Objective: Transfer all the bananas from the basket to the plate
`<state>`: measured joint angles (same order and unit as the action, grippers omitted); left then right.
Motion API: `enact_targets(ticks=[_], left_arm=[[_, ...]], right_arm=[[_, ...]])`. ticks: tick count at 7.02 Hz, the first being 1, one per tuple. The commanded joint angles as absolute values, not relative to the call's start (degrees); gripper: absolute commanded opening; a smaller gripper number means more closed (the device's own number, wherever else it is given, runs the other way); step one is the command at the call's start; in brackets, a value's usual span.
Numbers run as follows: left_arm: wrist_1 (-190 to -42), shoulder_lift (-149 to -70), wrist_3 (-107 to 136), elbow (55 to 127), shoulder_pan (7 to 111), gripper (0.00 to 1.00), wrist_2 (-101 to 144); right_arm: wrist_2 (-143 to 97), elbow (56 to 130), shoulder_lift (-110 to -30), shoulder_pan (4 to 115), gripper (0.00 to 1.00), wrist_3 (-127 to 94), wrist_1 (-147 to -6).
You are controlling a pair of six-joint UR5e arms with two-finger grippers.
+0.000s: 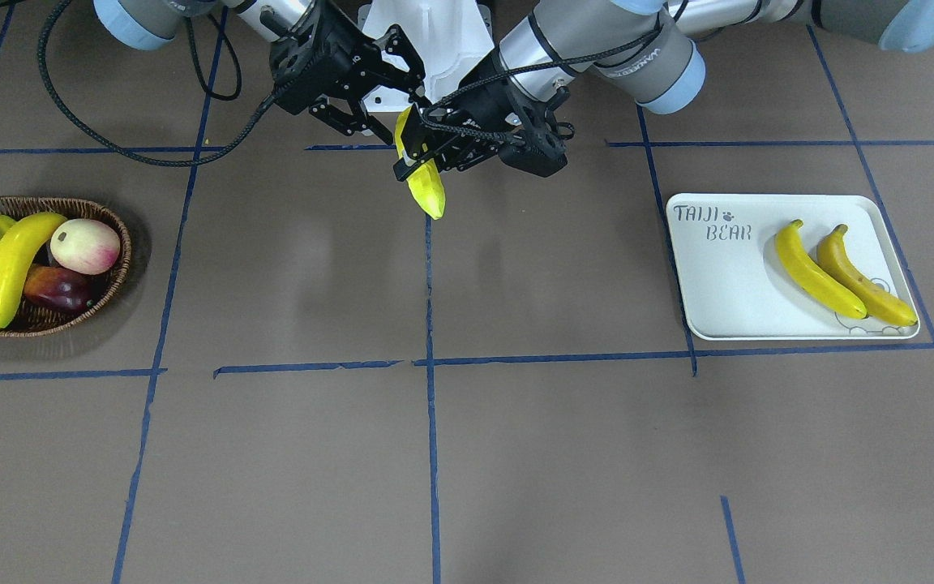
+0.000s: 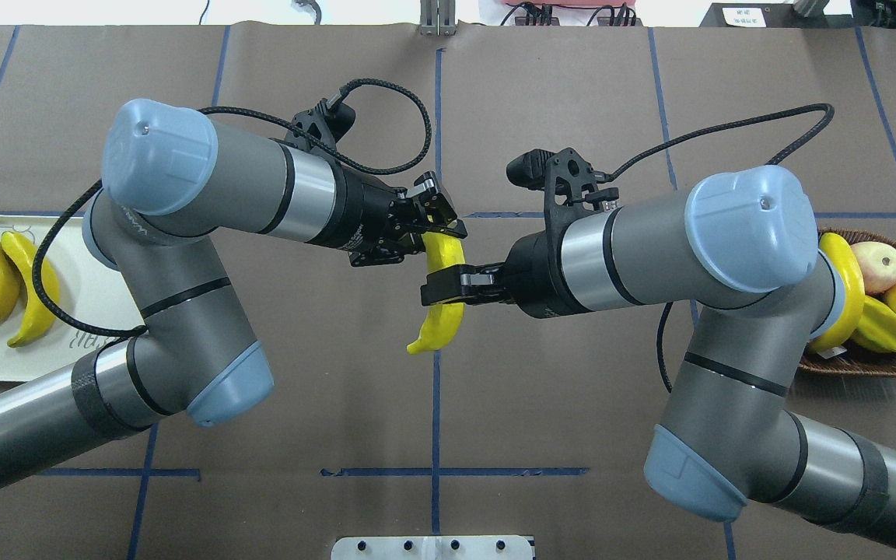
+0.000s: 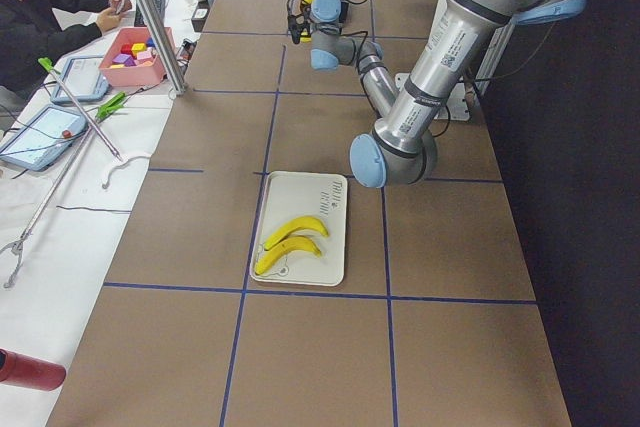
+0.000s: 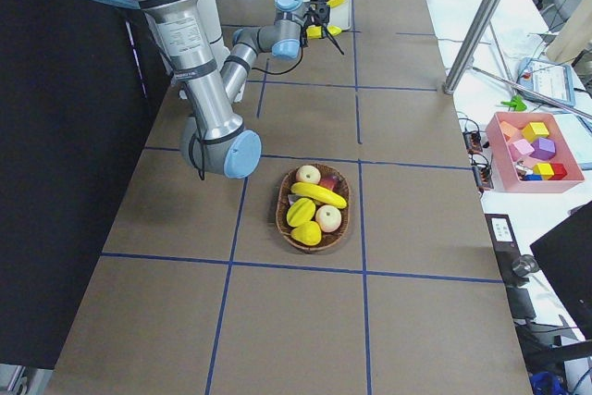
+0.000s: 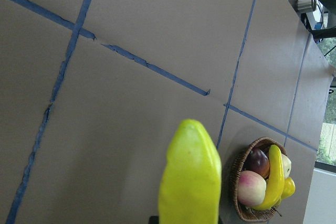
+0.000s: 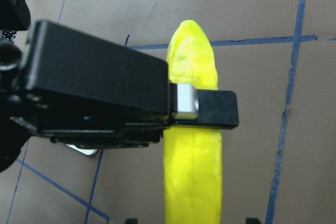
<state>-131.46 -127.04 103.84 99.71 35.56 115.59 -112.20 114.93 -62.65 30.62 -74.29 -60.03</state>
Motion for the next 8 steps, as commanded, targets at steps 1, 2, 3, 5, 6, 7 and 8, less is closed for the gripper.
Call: enact_targets(ticks=[1,2,3,5,6,7,8], left_arm=[[-130.61,-126.39,103.27,99.49,39.26,0.00,116.19],[-128.26,-123.86,102.84,99.49,41.03,0.00,118.45],[-124.75,-119.31,98.83,99.75,43.39,0.00,119.87],[-112.65,-111.13,79.29,100.98,48.32,0.00,119.71],[-110.94,-105.61,73.19,100.90,50.34,0.00,119.10],[-110.83,-101.55,68.43,99.85,52.19,0.00,118.92],[-110.92,-98.38,66.55,99.67,52.38,0.00,117.35]], right_arm=[[-114.15,118.63,-64.15,32.33,1.00,-74.27,-60.99],[-116.26,123.09,-66.68,33.65,1.00,-74.44,-65.35],[-117.41,127.57,-67.06,35.75,1.00,-74.44,-74.96],[-118.30,129.37,-67.93,40.77,1.00,-73.22,-84.43],[-118.30,129.37,-68.29,42.09,1.00,-68.25,-89.25],[-118.13,129.37,-68.20,42.88,1.00,-62.98,-94.34],[-118.13,129.11,-68.29,43.06,1.00,-62.15,-95.09]])
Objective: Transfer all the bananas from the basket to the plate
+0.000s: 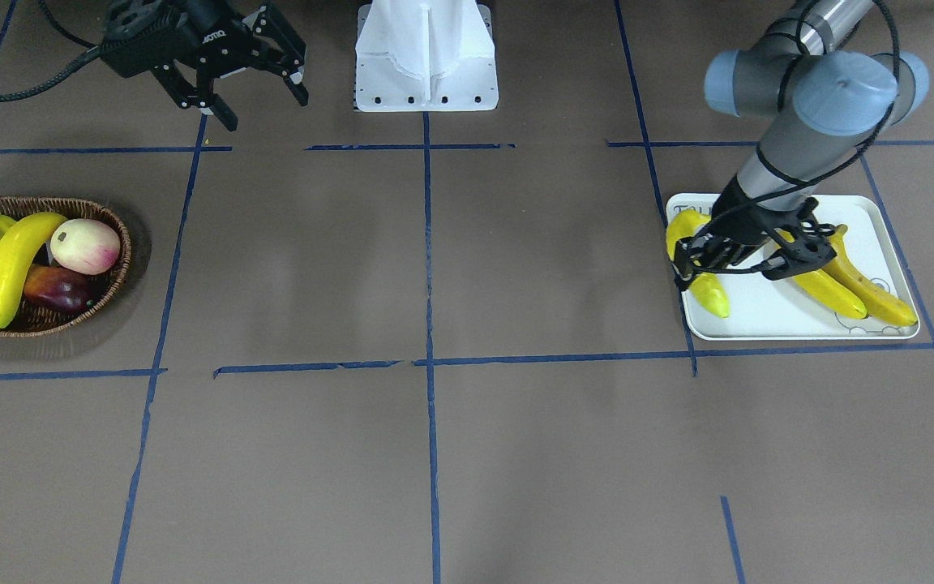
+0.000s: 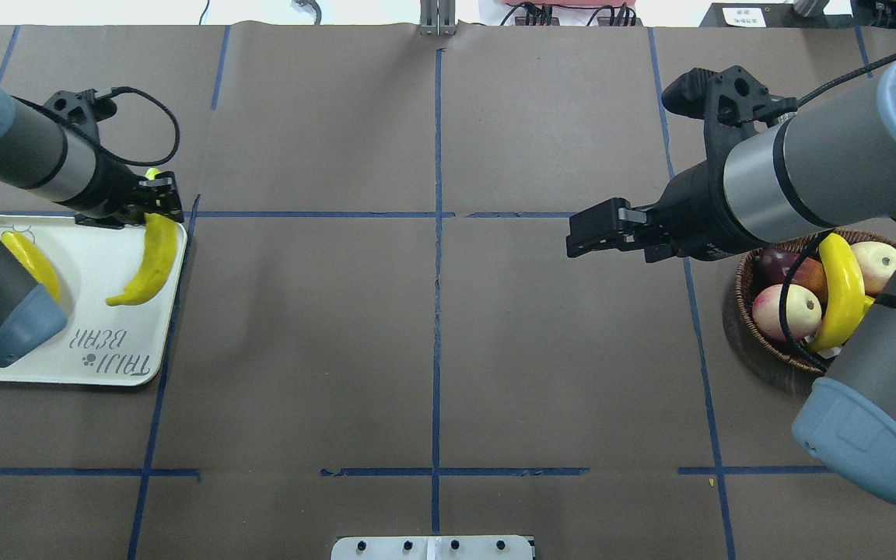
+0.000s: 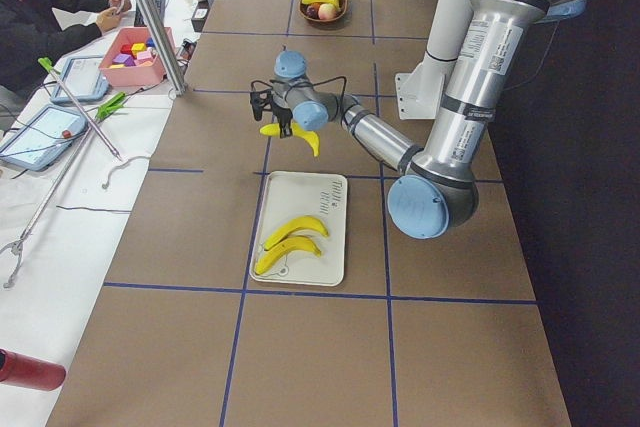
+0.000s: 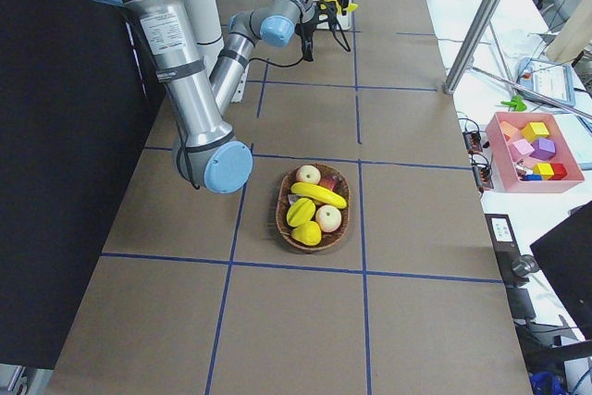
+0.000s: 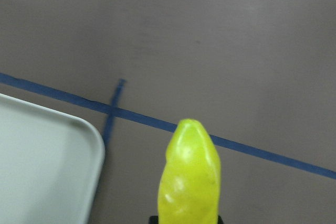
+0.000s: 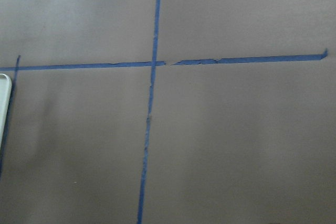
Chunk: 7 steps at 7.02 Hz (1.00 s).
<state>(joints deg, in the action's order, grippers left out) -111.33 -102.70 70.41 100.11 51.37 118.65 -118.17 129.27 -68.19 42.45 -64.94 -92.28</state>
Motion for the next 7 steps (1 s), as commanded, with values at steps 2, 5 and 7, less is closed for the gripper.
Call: enact_targets(ticks=[2,5,7], left_arm=[[-110.83,-95.98,66.53,98.80,52.29,0.04,115.67],[-111.27,-95.89,66.53,97.91,52.03,1.00,113.64],[-110.75,-96.50,66.53,101.84,52.21,1.00,116.00]], right_arm=[[-118.04,128.59,-68.29,43.24,1.00,-61.96,-95.27],[-118.30,128.50,-71.00,45.69,1.00,-56.98,-95.36],[-118.82,128.41,-77.04,50.77,1.00,-46.12,-95.28]])
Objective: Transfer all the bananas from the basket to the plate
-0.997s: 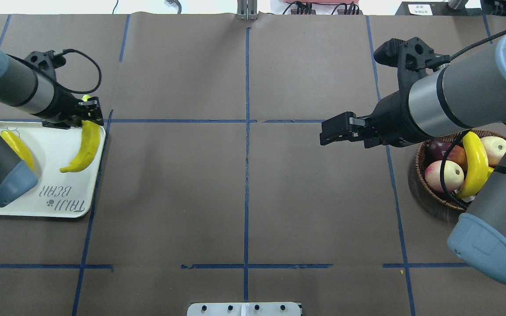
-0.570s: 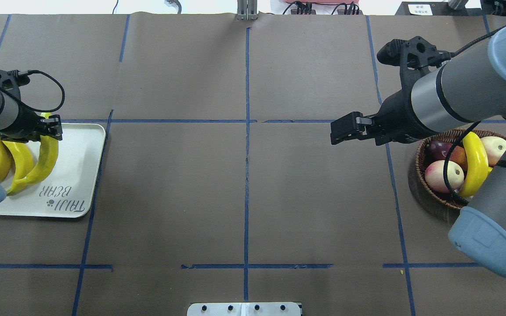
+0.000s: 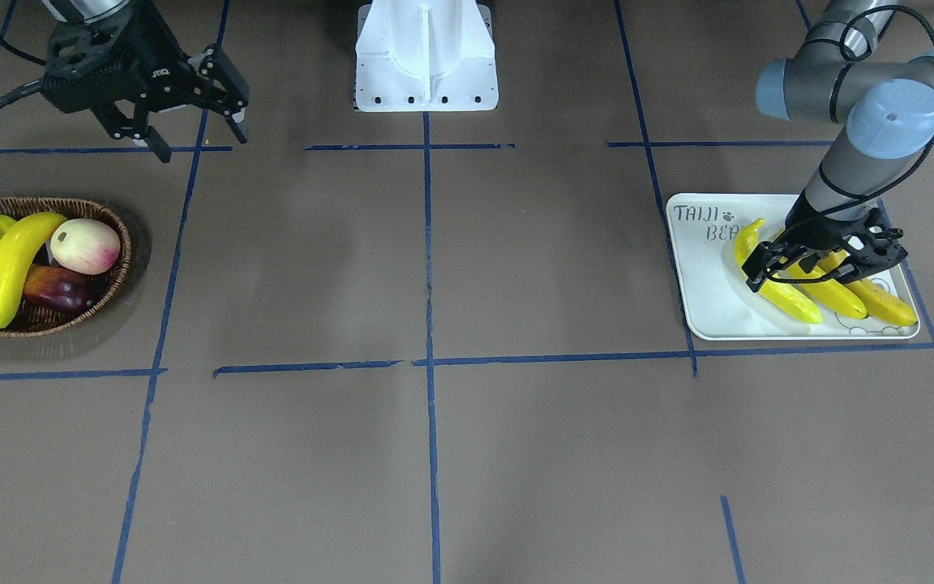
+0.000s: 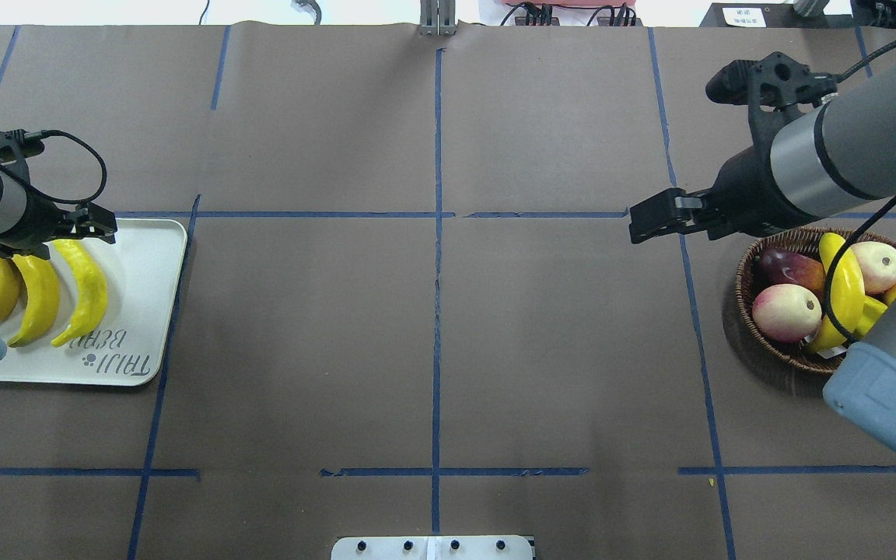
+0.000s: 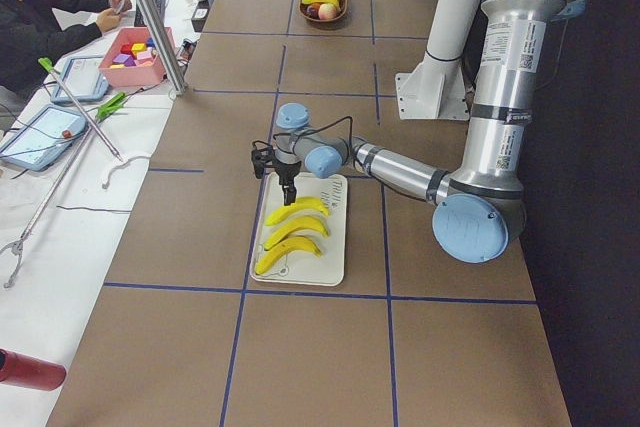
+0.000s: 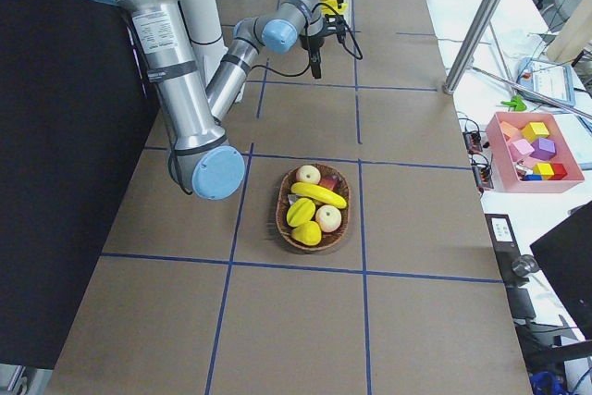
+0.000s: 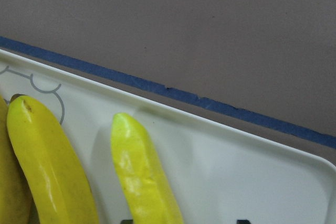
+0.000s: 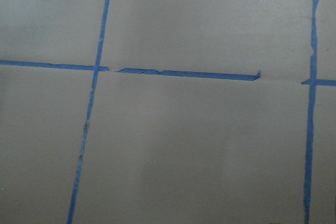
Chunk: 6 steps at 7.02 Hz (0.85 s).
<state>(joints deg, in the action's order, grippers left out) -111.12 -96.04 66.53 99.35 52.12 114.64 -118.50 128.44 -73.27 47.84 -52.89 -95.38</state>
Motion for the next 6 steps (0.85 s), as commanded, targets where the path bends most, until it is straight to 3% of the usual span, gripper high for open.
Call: enact_targets(ticks=[1,4,6], left_arm=[[-110.74,-97.11,67.49,103.52,53.60,1.00,121.76],[-107.69,-104.29,76.35,105.03,54.05,1.00,123.13],[-100.67,-107.66,76.82,108.00,53.79,1.00,123.22]], right_arm=[[-120.74,128.41,-82.91,54.98,1.00,-39.36,-94.75],[-126.83,128.50,-91.91,62.40,1.00,-36.80,-93.79],[-126.82,124.49,-98.58,62.40,1.00,-50.66,-75.27]])
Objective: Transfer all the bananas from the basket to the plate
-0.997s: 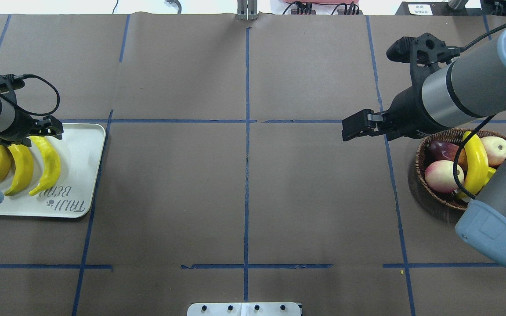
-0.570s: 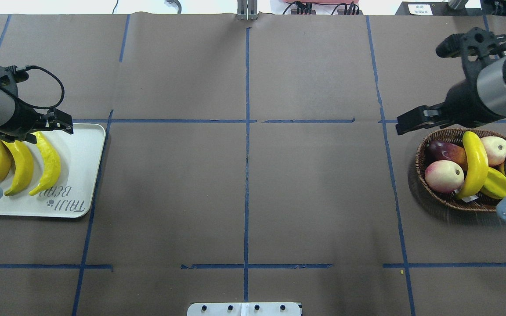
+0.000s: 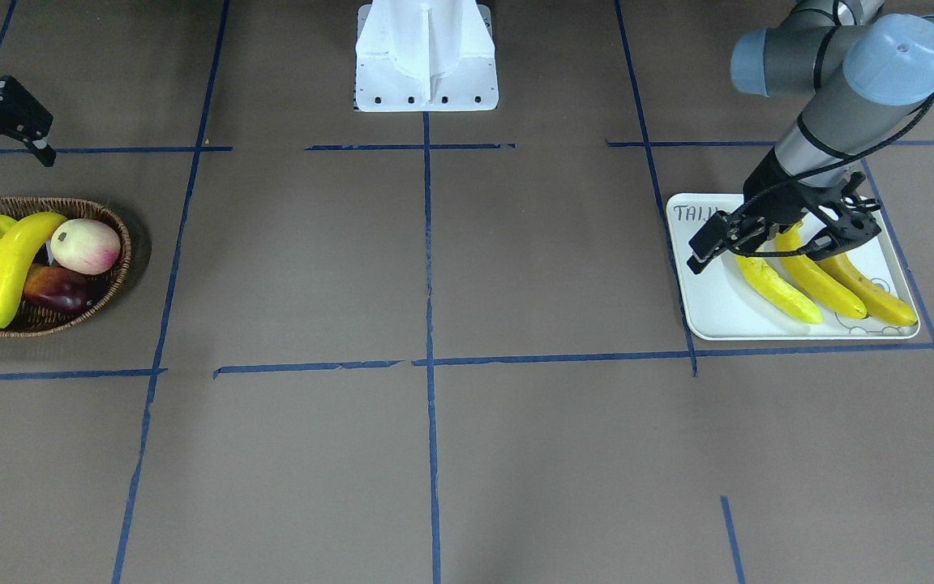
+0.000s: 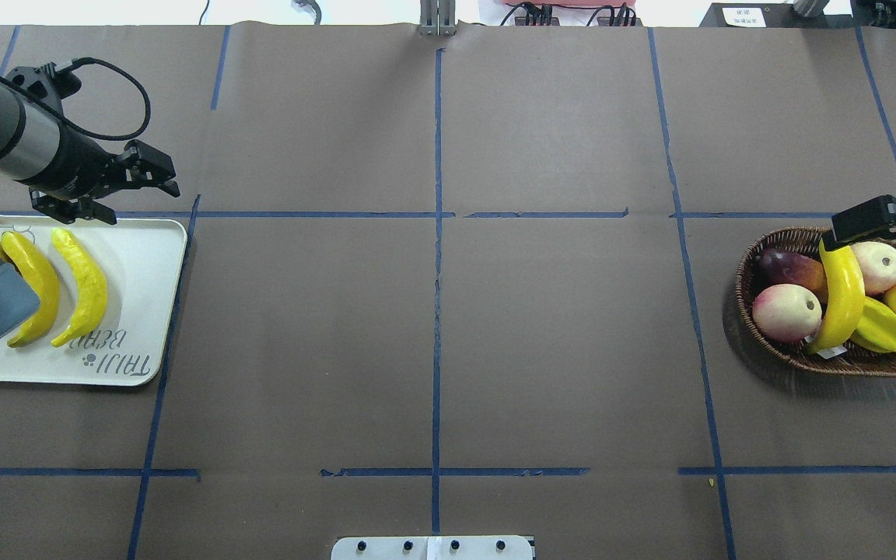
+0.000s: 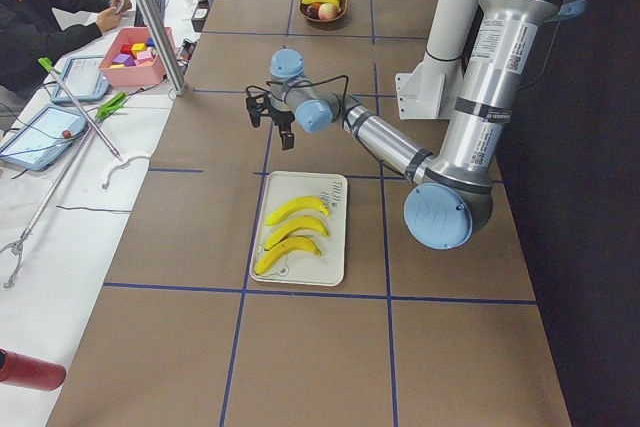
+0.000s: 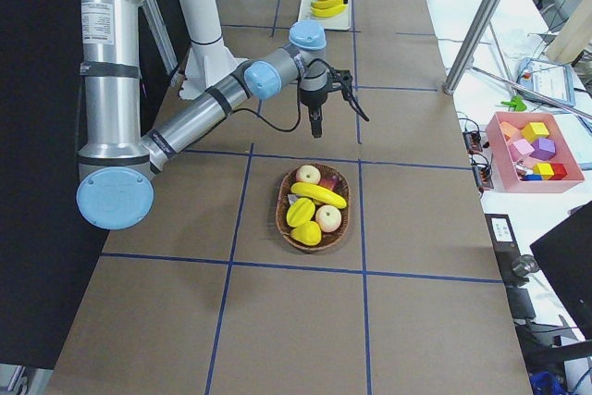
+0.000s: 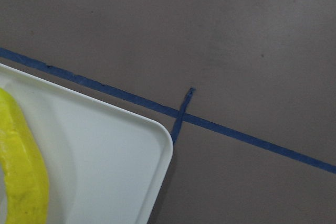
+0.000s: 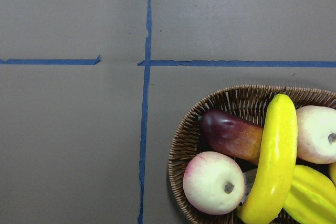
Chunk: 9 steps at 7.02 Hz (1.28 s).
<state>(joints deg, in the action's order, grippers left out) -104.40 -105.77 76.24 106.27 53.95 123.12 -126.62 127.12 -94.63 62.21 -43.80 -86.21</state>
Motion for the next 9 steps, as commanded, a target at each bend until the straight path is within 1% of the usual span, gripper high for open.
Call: enact_targets(ticks=[1,2,3,4,6,9], left_arm=[[-100.46,-108.80,79.08,108.37,53.53,1.00,123.22],[-100.46,-109.59,79.62,108.02,52.66,1.00,123.14],[-100.46,-109.77,79.72,107.76,52.21,1.00,123.13],[-100.46,-109.78,79.80,107.67,51.69,1.00,123.05],[-100.46,-110.21,79.72,107.40,50.98,1.00,122.87],[-100.46,-111.01,79.80,107.14,50.80,1.00,122.78]], right_arm=[[-126.57,120.10,-101.40,62.32,1.00,-57.76,-65.84],[-126.65,114.40,-102.21,62.31,1.00,-60.01,-57.56],[-126.30,110.17,-102.30,62.31,1.00,-59.94,-56.26],[-125.69,108.56,-102.65,62.14,1.00,-59.33,-56.34],[-123.06,107.50,-102.83,55.85,1.00,-59.24,-57.12],[-123.13,107.05,-103.53,55.63,0.99,-59.15,-57.13]])
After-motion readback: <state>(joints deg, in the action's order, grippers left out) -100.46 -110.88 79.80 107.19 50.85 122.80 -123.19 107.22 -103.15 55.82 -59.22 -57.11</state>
